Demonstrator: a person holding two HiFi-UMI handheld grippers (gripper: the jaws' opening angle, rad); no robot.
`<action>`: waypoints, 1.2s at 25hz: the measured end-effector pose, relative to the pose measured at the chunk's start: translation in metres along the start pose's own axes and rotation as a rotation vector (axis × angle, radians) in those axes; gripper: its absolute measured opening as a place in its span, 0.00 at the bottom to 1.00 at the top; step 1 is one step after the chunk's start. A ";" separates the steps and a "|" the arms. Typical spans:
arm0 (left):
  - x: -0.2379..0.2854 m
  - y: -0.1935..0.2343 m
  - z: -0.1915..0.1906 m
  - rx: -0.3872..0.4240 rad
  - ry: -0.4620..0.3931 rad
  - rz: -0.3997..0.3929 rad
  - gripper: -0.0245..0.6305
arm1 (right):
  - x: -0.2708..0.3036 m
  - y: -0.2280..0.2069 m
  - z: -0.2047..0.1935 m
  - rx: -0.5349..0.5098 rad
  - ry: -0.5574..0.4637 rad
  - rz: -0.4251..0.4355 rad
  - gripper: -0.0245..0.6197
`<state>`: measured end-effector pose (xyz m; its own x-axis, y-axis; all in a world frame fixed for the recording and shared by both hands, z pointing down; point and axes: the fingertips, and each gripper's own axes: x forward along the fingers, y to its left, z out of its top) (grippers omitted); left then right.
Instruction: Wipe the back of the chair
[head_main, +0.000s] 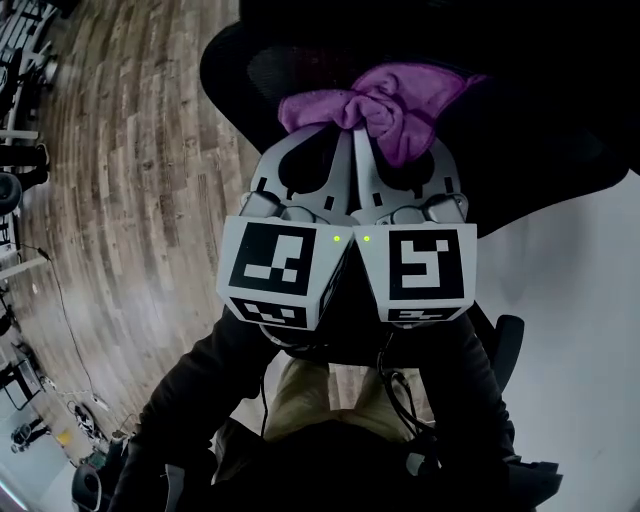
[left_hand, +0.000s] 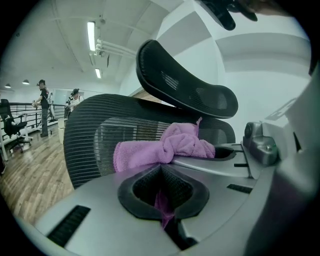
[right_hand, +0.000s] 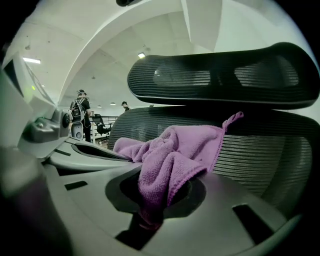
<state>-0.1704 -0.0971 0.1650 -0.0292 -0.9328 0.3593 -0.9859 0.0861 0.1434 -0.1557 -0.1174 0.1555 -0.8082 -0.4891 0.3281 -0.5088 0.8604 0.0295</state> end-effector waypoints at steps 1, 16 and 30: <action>0.002 -0.005 0.000 0.003 0.003 -0.005 0.04 | -0.003 -0.004 -0.001 0.003 0.001 -0.005 0.14; 0.040 -0.083 0.001 0.034 0.017 -0.079 0.04 | -0.046 -0.080 -0.021 0.027 0.005 -0.086 0.14; 0.092 -0.217 0.009 0.086 0.024 -0.150 0.04 | -0.124 -0.199 -0.044 0.063 -0.011 -0.161 0.14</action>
<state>0.0395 -0.2046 0.1585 0.1219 -0.9242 0.3620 -0.9894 -0.0844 0.1178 0.0584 -0.2219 0.1503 -0.7176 -0.6217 0.3140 -0.6493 0.7602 0.0212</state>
